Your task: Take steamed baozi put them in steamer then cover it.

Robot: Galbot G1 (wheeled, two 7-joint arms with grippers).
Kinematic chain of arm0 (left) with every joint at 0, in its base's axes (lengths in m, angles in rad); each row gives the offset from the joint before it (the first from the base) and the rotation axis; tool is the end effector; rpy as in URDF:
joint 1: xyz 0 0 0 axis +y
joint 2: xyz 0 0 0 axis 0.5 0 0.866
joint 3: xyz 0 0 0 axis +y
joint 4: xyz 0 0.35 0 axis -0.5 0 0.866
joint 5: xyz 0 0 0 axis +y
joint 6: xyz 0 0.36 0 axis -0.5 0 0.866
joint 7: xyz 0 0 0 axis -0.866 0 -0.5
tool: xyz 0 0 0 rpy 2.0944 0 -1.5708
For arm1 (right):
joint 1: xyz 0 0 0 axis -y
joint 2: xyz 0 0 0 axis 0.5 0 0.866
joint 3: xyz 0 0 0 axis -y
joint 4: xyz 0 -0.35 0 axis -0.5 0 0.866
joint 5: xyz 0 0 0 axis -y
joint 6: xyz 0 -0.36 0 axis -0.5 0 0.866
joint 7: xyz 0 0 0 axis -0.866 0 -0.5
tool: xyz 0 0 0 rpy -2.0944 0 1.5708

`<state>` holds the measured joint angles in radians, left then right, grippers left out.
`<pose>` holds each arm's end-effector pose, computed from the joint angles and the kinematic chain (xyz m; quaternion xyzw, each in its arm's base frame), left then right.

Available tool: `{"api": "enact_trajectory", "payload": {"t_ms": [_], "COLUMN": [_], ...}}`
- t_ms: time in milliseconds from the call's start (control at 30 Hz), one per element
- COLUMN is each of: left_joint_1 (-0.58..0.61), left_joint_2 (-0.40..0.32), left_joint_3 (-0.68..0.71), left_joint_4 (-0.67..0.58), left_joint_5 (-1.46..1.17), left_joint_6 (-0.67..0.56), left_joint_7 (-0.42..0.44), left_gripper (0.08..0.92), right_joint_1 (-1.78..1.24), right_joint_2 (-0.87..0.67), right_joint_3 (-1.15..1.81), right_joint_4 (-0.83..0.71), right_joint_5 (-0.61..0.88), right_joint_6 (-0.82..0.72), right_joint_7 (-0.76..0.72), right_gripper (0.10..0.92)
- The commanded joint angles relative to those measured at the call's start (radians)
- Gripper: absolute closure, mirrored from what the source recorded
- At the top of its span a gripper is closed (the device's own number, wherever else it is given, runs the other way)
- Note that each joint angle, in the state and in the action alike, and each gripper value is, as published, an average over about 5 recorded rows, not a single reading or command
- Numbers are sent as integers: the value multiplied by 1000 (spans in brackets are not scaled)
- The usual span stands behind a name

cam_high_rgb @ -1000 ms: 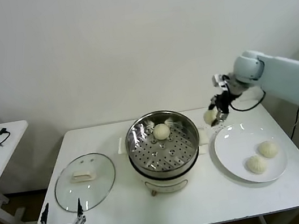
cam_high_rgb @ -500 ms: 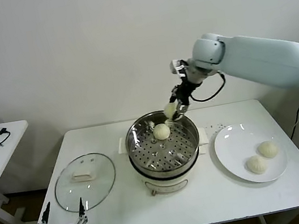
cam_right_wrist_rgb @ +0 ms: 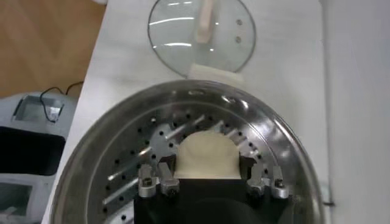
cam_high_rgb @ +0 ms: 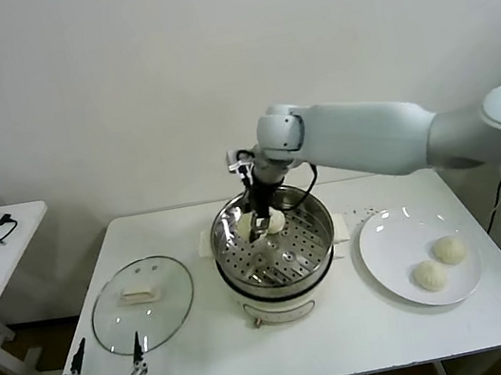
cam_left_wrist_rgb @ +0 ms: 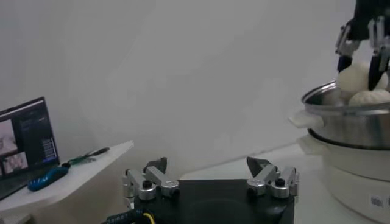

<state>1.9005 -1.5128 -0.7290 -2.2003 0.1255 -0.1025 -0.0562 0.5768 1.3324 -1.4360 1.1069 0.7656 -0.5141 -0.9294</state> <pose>0.0861 0.0673 -0.3030 0.0690 -0.9837 -0.1563 0.0566 0.5727 0.1688 -0.0917 0.5811 -0.5491 0.4699 0.3741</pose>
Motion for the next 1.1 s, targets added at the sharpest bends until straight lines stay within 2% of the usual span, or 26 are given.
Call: {"api": "enact_trajectory", "payload": {"t_ms": [33, 233, 433, 633, 833, 1100], "left_joint_1": [-4, -11, -14, -15, -16, -26], "left_joint_2": [-3, -6, -7, -7, -6, -4], "left_joint_3": [1, 1, 1, -1, 2, 6], "left_joint_4": [0, 3, 5, 5, 4, 6], "left_joint_5": [-1, 0, 1, 1, 3, 11], "left_joint_6": [3, 5, 7, 8, 9, 13], "left_joint_7": [0, 1, 1, 1, 1, 3], "left_gripper": [177, 177, 177, 177, 177, 177], "right_joint_1": [-35, -46, -51, -1, 136, 267], "right_joint_2": [63, 63, 59, -1, -183, -531], "right_joint_3": [-20, -23, -17, -13, -17, -54], "right_joint_4": [-34, -47, -39, 11, 123, 292], "right_joint_5": [-3, -18, -21, -23, -36, -146], "right_joint_6": [-6, -1, -6, -3, 37, 133], "right_joint_7": [15, 16, 17, -12, -85, -180], "right_gripper": [360, 343, 222, 203, 202, 203]}}
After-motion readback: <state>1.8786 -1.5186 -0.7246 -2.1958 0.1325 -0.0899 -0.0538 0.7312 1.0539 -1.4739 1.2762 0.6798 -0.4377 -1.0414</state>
